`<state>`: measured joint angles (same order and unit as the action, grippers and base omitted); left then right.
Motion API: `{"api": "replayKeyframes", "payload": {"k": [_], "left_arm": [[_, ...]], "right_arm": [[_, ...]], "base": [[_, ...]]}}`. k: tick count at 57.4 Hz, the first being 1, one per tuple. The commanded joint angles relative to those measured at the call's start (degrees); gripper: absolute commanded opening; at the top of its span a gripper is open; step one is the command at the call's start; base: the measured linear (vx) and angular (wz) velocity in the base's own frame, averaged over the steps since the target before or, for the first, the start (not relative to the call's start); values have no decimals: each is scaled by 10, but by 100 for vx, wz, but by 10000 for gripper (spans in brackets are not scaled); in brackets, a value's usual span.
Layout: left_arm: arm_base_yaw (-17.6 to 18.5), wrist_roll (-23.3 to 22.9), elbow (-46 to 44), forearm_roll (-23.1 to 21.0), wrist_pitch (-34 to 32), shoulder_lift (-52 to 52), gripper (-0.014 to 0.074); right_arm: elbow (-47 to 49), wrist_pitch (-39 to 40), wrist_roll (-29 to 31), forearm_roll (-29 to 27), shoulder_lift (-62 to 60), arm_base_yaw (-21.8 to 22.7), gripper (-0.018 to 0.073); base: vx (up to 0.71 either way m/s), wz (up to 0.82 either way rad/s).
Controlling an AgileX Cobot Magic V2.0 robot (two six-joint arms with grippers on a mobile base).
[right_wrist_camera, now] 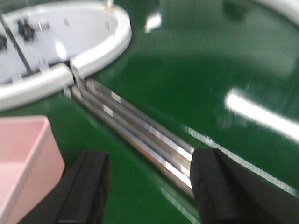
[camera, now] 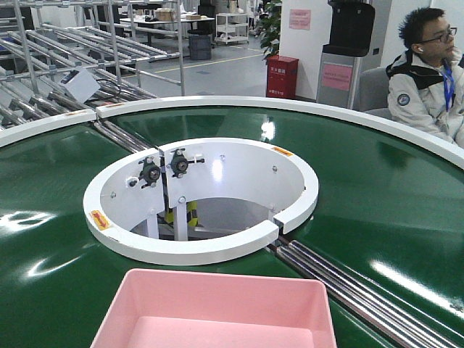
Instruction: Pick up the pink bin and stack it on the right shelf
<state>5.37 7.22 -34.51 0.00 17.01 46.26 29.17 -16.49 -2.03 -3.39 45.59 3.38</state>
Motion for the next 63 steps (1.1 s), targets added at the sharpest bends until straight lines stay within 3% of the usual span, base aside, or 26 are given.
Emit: {"api": "replayKeyframes", "payload": {"k": [1, 9, 14, 21, 30, 39, 49, 63], "left_arm": [[-1, -4, -69, -14, 16, 47, 521], [17, 42, -146, -83, 74, 137, 521], [41, 73, -184, -131, 93, 204, 521], [63, 80, -220, -165, 112, 285, 521], [73, 83, -269, -178, 170, 363, 521], [73, 86, -303, -215, 180, 411, 521], [73, 140, -310, -272, 209, 450, 521], [73, 143, -310, -273, 228, 504, 521]], "right_arm": [[55, -22, 33, -23, 46, 0, 455], [134, -100, 147, -115, 139, -24, 455], [172, -110, 159, -155, 195, -68, 455], [217, -101, 118, -158, 282, -130, 455], [279, -135, 28, -145, 379, -167, 453], [323, -161, 16, -149, 448, -178, 447], [341, -174, 11, -150, 497, -182, 433], [341, -190, 1, -151, 517, -182, 378]], "base": [[0, 0], [0, 0], [0, 0], [0, 0], [0, 0], [0, 0], [0, 0], [0, 0]]}}
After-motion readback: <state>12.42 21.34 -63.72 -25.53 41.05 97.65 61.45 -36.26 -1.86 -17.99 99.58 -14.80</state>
